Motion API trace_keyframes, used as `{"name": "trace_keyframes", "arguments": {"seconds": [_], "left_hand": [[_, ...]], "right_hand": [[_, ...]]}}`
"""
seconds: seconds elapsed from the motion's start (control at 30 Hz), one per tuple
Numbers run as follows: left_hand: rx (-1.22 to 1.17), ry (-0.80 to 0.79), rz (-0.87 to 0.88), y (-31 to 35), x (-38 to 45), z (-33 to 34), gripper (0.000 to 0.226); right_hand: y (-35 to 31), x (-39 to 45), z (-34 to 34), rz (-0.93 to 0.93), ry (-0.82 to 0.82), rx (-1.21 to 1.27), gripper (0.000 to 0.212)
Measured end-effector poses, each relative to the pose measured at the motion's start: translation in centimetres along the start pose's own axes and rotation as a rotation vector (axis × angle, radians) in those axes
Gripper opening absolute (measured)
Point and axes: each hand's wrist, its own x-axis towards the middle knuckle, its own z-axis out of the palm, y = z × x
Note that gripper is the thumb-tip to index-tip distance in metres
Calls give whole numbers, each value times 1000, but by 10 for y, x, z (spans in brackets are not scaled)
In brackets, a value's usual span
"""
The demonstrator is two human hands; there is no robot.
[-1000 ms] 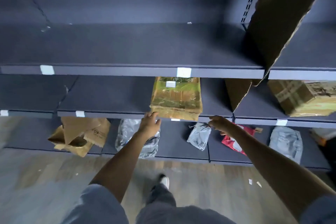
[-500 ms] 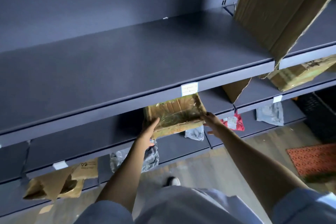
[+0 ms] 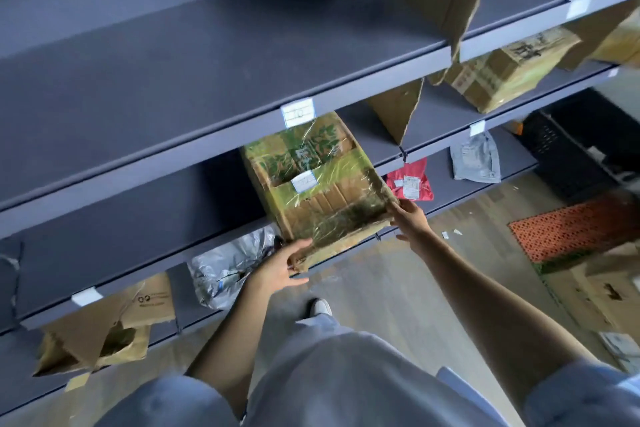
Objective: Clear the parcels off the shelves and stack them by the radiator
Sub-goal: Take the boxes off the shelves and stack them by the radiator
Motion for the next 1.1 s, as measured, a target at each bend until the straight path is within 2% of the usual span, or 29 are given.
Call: {"name": "trace_keyframes", "arguments": {"seconds": [0.1, 0.2, 0.27, 0.37, 0.53, 0.63, 0.8, 0.93, 1.1], "left_hand": [[111, -56, -61, -38, -17, 40, 14], [186, -116, -104, -83, -28, 86, 45], [181, -127, -122, -112, -31, 117, 39], [141, -127, -197, -144, -30, 164, 10], [283, -220, -354, -180, -29, 246, 27], [454, -303, -362, -192, -20, 300, 32], [677, -407, -291, -194, -4, 437, 21], [737, -523, -326, -212, 7, 549, 37], [795, -652, -376, -230, 14, 674, 51]], "right_hand": [[38, -25, -48, 33, 37, -13, 13], [84, -56, -102, 94, 108, 40, 24], [112, -76, -137, 116, 156, 77, 27], [149, -105, -191, 140, 270, 105, 29], [209, -151, -270, 242, 465, 168, 20], [248, -179, -305, 327, 567, 349, 20], [291, -211, -372, 384, 665, 688, 48], [304, -217, -446, 412, 704, 887, 71], [298, -199, -556, 268, 792, 1204, 94]]}}
